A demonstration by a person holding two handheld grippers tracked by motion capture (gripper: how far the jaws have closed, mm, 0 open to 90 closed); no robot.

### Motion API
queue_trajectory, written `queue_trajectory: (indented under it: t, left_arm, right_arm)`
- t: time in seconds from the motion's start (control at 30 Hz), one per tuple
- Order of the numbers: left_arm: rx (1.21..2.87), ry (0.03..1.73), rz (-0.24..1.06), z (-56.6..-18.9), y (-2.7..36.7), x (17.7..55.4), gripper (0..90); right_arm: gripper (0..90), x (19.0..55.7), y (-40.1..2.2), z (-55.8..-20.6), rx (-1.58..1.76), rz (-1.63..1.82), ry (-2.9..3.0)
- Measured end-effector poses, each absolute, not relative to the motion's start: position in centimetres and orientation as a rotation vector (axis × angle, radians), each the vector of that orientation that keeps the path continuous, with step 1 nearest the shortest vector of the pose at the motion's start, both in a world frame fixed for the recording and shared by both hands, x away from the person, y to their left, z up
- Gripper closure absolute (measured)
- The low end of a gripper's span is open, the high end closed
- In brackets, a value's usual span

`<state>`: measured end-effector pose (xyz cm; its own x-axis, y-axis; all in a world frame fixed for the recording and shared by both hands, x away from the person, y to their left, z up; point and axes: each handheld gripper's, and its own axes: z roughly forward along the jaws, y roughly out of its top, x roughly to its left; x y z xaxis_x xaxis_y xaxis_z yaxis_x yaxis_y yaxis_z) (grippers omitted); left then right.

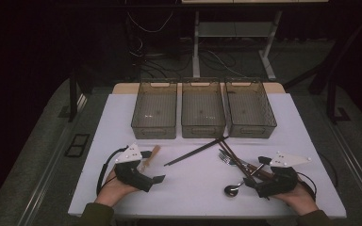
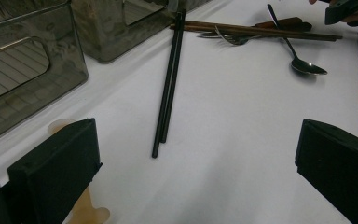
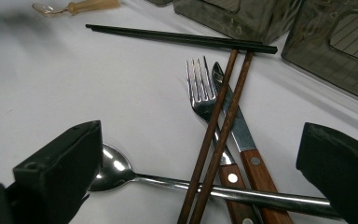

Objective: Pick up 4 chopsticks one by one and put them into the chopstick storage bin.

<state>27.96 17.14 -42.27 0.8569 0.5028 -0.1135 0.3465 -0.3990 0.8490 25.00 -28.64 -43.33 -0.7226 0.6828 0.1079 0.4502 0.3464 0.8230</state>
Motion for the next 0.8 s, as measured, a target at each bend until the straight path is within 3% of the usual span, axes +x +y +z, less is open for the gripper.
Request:
queue_trajectory:
  t: [0.8]
  left_arm:
    - [2.013,0.627,0.187,-41.9,16.18,28.8,0.0]
  right_arm:
    - [0.8,24.88,-28.83,-43.29,1.003,1.344,2.375]
